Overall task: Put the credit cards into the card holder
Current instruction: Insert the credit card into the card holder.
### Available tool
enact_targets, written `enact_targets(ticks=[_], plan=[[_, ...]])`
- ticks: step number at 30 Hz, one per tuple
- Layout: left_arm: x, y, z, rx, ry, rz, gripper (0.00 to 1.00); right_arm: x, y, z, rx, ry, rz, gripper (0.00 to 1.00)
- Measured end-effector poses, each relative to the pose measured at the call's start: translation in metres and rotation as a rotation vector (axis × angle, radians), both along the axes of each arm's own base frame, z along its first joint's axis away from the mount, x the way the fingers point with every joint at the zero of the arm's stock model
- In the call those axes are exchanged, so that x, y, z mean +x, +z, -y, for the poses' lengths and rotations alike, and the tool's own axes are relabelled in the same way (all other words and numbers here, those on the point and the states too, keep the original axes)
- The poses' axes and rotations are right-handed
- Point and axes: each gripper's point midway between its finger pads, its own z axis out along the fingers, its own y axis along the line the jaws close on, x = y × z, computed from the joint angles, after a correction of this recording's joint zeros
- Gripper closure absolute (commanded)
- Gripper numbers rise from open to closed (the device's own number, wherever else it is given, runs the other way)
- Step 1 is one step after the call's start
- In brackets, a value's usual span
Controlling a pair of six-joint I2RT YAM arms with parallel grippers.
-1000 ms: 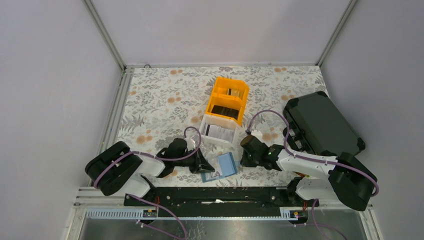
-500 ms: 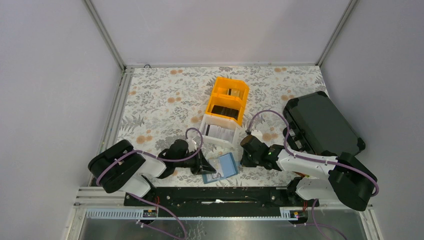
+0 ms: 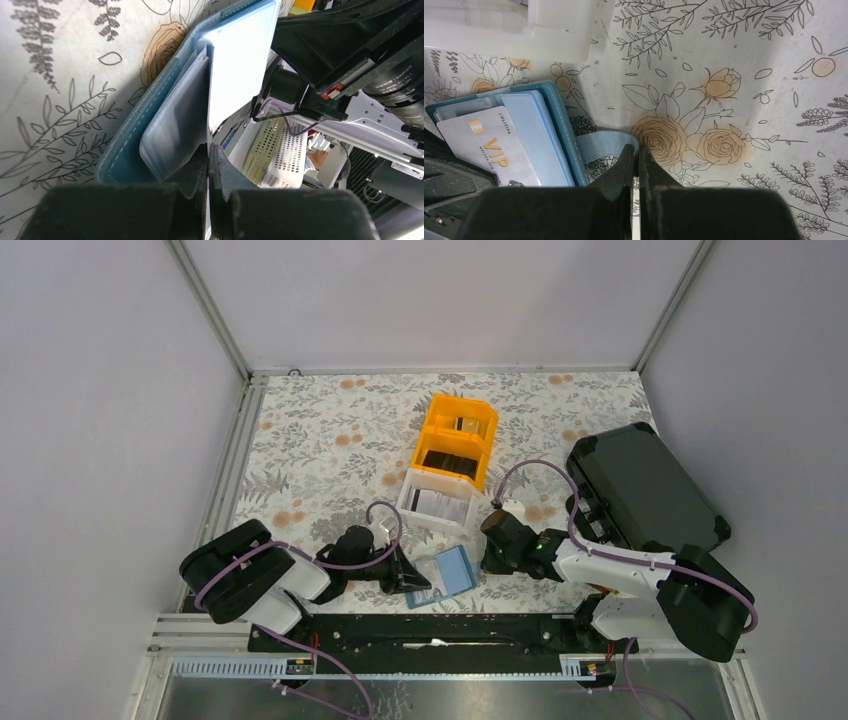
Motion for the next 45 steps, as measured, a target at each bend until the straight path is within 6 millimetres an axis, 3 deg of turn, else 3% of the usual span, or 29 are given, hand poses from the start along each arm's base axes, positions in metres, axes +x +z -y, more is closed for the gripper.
enact_targets(ticks=[26, 28, 33, 35, 40, 45], plan=[[0.003, -0.001, 0.014, -0.055, 0.002, 0.024, 1.0, -0.001, -0.001, 0.001, -0.006, 0.0, -0.004, 1.0], [0.003, -0.001, 0.015, -0.056, 0.002, 0.027, 1.0, -0.001, -0.001, 0.002, -0.01, 0.0, -0.006, 0.94], [0.003, -0.001, 0.015, -0.054, 0.009, 0.029, 1.0, 0.001, 0.004, 0.007, -0.045, -0.006, 0.003, 0.59], [0.004, -0.001, 0.015, -0.052, 0.013, 0.03, 1.0, 0.005, 0.011, 0.006, -0.047, -0.007, 0.018, 0.52], [0.004, -0.002, 0.015, -0.049, 0.018, 0.027, 1.0, 0.017, 0.047, -0.004, 0.01, -0.001, 0.097, 0.42], [0.004, -0.003, 0.015, -0.048, 0.018, 0.027, 1.0, 0.021, 0.071, -0.014, 0.083, 0.046, 0.155, 0.47]])
